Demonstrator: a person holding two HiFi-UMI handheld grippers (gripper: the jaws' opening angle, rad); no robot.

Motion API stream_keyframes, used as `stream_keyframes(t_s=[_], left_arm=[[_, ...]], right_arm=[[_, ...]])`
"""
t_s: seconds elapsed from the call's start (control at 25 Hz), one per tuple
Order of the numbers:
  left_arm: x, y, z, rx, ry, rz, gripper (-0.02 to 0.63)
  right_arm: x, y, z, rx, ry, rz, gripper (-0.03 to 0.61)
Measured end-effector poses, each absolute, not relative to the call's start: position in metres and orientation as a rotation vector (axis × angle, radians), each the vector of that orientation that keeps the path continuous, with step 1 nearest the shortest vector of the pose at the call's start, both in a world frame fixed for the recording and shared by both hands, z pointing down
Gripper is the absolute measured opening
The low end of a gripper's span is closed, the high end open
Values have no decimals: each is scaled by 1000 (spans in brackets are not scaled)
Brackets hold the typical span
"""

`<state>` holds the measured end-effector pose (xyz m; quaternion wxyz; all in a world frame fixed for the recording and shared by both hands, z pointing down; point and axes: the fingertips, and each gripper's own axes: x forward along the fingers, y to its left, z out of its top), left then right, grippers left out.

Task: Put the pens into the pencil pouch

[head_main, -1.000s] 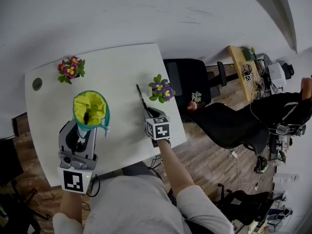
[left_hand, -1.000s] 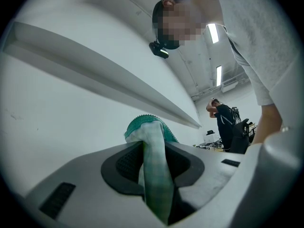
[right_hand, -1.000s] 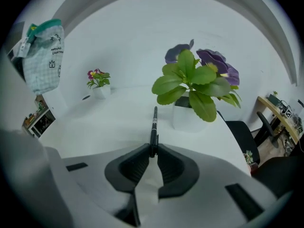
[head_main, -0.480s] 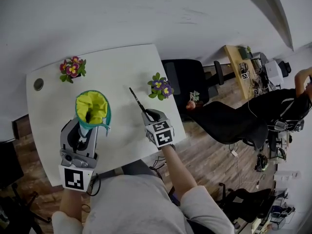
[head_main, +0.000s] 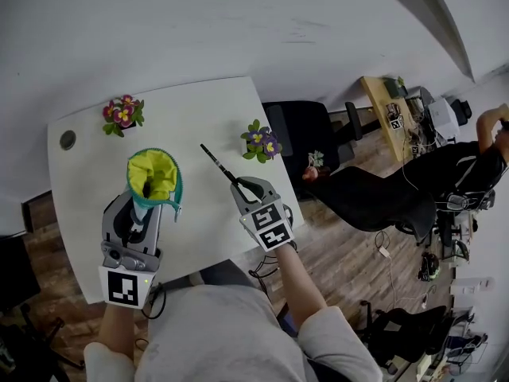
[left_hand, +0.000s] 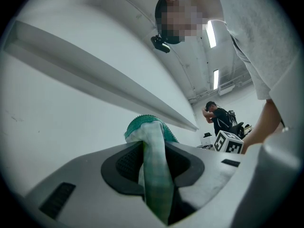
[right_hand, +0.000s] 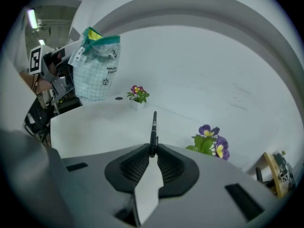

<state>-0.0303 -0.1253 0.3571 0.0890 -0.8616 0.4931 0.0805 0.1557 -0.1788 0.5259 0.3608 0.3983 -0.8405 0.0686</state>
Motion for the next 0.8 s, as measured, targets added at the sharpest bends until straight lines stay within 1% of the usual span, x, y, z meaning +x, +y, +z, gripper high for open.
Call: stream_keyframes(t_s=[0.32, 0.8], left_arm=[[-33, -119, 360, -2567, 1467, 223, 123], [-34, -115, 368, -2576, 1457, 195, 123]], right_arm=[[141, -165, 446, 792, -2204, -179, 67], [124, -144, 338, 397, -2017, -681, 67]])
